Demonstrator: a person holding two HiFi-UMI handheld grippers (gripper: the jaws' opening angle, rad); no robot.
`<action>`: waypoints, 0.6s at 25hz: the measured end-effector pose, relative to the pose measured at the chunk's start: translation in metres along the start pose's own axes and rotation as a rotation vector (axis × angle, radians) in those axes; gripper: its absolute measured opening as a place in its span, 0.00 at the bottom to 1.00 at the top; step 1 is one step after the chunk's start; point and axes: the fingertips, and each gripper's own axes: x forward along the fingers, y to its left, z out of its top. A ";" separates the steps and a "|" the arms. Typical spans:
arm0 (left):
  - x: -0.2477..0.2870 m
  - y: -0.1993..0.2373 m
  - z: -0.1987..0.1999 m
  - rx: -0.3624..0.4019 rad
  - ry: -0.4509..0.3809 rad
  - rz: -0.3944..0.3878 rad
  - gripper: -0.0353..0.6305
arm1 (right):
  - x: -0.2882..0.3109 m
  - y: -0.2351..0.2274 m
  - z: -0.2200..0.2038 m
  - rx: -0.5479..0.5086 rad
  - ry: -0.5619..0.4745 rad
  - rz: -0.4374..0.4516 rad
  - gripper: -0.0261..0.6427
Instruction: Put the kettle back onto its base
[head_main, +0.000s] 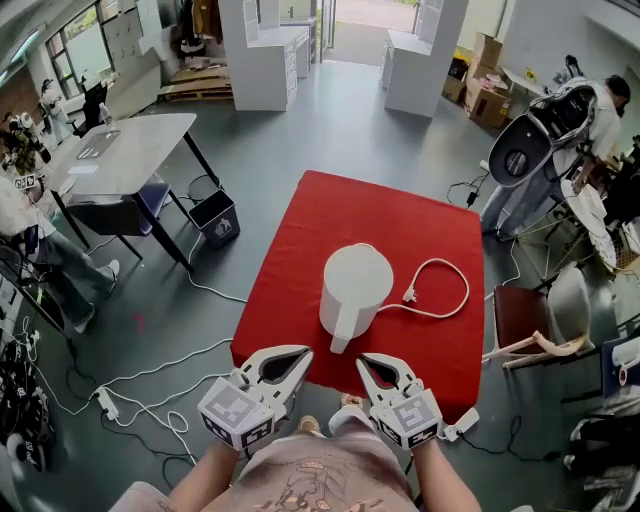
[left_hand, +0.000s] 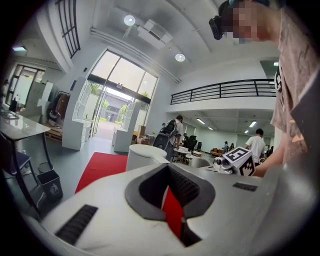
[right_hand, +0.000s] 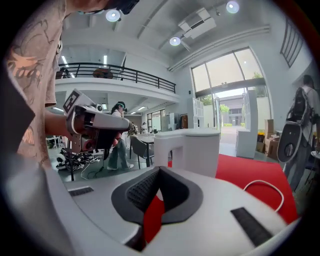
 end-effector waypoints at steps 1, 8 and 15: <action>0.000 -0.003 -0.002 0.002 -0.003 -0.010 0.05 | -0.005 0.001 0.002 0.005 -0.009 -0.011 0.05; -0.005 -0.028 -0.004 0.009 -0.012 -0.033 0.05 | -0.035 0.018 0.018 0.027 -0.054 -0.035 0.05; -0.015 -0.049 -0.008 0.018 -0.036 -0.009 0.05 | -0.067 0.034 0.035 0.044 -0.121 -0.044 0.05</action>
